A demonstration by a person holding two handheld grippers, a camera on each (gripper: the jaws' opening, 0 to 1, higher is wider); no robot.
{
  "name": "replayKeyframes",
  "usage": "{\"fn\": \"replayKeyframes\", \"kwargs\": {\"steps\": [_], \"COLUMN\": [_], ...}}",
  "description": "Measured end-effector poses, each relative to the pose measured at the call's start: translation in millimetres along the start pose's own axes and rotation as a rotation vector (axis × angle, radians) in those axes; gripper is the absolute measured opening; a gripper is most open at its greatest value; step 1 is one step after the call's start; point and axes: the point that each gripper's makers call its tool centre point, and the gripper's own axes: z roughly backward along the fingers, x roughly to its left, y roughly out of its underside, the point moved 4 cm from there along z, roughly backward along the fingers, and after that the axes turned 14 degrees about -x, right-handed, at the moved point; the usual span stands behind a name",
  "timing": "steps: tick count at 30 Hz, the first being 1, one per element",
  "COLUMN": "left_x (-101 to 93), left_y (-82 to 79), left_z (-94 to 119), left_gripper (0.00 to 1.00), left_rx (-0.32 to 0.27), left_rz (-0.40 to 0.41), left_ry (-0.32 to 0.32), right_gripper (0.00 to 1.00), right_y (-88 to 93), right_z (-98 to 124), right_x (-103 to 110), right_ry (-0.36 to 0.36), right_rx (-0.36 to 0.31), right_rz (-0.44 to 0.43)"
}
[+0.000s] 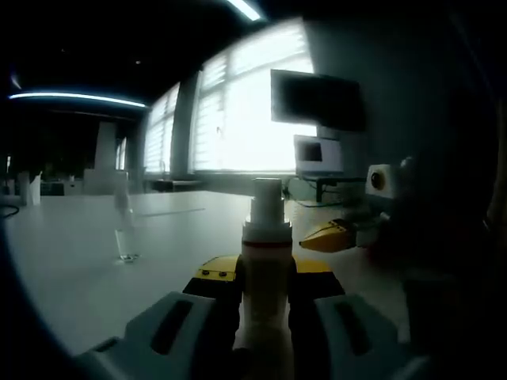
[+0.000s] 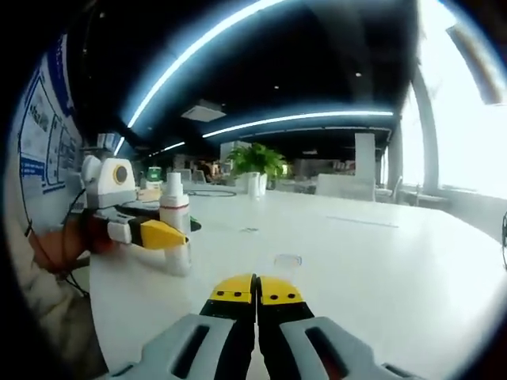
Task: Clamp pump bottle remove cover press pump head put on cover
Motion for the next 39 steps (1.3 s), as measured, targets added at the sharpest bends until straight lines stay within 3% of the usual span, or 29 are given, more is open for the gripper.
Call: {"fn": "replayKeyframes", "kwargs": {"steps": [8, 13, 25, 39], "left_x": [0.5, 1.0, 0.8, 1.0], "left_y": [0.1, 0.1, 0.5, 0.5], "left_z": [0.1, 0.2, 0.1, 0.3], "left_gripper": [0.13, 0.13, 0.13, 0.13], "left_rx": [0.000, 0.000, 0.001, 0.002], "left_rz": [-0.001, 0.000, 0.002, 0.002], "left_ry": [-0.001, -0.001, -0.002, -0.003], "right_gripper": [0.00, 0.00, 0.00, 0.00], "right_y": [-5.1, -7.9, -8.8, -7.6], "right_z": [1.9, 1.7, 2.3, 1.6], "right_x": [-5.0, -1.8, -0.1, -1.7], "right_ry": [0.019, -0.021, -0.043, 0.000], "right_rx": [-0.047, -0.054, -0.046, -0.069], "right_rz": [-0.053, -0.007, 0.005, -0.044]}}
